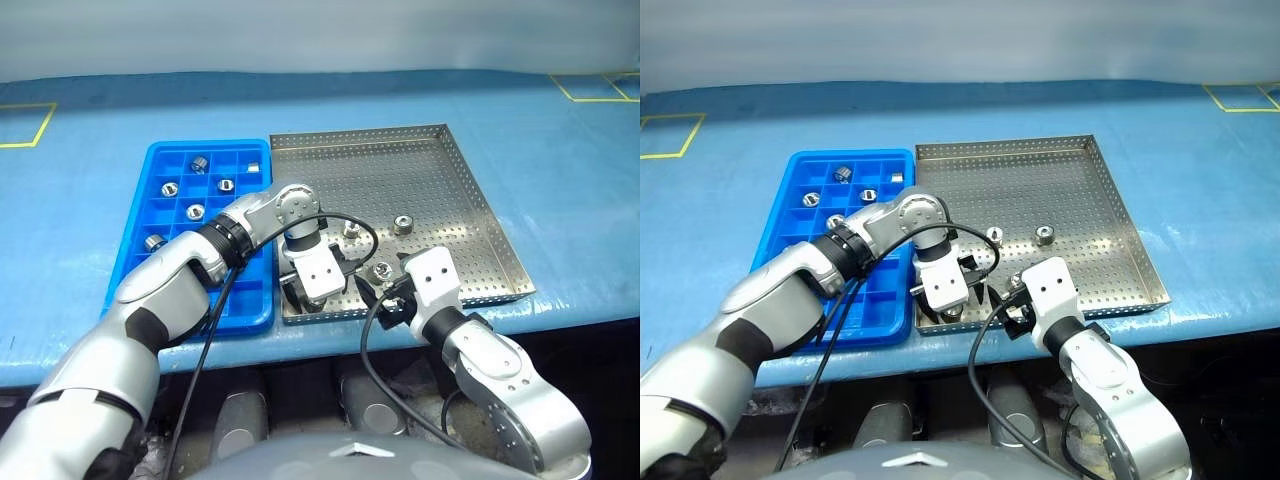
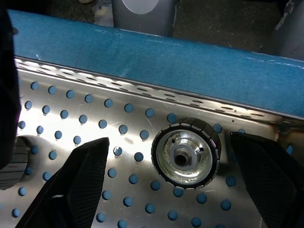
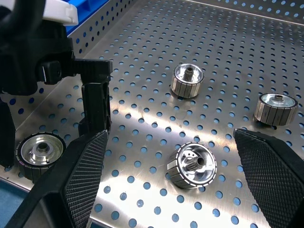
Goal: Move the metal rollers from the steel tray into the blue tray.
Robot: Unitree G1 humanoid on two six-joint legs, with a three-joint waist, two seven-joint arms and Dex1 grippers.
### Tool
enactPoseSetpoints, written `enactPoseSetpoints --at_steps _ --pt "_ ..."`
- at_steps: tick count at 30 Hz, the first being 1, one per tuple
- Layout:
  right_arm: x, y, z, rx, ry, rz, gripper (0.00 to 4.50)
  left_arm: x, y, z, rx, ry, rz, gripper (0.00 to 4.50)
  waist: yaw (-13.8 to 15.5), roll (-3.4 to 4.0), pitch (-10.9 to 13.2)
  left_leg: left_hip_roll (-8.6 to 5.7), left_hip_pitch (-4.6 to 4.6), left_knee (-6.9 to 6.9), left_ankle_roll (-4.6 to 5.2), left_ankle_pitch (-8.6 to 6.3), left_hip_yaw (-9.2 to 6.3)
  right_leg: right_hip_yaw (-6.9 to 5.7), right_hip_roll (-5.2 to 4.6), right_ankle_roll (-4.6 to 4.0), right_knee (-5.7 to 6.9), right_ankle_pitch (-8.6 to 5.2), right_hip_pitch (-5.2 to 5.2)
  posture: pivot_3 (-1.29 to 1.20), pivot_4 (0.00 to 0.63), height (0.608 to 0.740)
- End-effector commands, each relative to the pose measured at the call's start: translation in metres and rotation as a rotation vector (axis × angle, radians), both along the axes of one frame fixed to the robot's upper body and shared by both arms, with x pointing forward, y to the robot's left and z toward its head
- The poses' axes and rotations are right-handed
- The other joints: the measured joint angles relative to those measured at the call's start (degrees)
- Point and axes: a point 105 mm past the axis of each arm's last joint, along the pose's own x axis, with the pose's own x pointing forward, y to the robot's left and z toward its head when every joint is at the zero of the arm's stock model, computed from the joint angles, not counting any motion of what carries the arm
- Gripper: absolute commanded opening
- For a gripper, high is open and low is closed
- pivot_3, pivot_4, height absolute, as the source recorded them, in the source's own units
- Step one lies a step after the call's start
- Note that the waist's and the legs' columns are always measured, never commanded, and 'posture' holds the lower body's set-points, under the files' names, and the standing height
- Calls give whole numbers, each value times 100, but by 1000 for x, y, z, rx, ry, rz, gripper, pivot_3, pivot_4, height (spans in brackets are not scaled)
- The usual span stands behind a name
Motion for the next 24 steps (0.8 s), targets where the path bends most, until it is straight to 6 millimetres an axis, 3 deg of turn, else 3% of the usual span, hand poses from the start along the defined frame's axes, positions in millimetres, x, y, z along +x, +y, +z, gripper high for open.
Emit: enactPoseSetpoints --at_steps 1,6,7,13,16,20,24 --pt "0 1 15 10 -74 -3 4500 3 0 6 10 -24 -10 3601 -28 0 0 0 0 0 0 0 0 1 0 0 0 0 1 -259 150 740" --pt "1 1 15 12 -75 -2 4500 3 -4 10 -17 -18 5 1961 -66 0 0 1 1 0 0 0 0 1 1 0 1 0 0 -249 150 740" --pt "1 1 15 12 -76 -1 4500 3 -4 12 -26 -18 9 1875 -69 0 0 1 1 0 0 0 -1 0 1 0 1 0 0 -249 150 740" --pt "4 3 16 10 -77 13 4500 8 -21 44 -245 36 127 1875 -38 0 0 1 -1 0 0 0 -1 1 0 2 0 1 -1 -205 150 740" --pt "6 4 18 14 -82 25 4500 23 -26 69 -453 20 294 1875 -31 3 -2 1 2 0 0 0 -1 1 1 7 2 4 0 -175 150 740" --pt "7 11 20 13 -82 77 4500 51 -13 95 -687 -50 607 1875 7 5 0 7 8 -2 1 0 -6 0 8 26 14 15 -2 -116 150 740" --pt "11 17 21 10 -81 132 4500 72 16 116 -892 -175 905 1875 115 7 0 8 12 -2 1 0 -9 -4 7 27 17 15 2 -49 150 740"
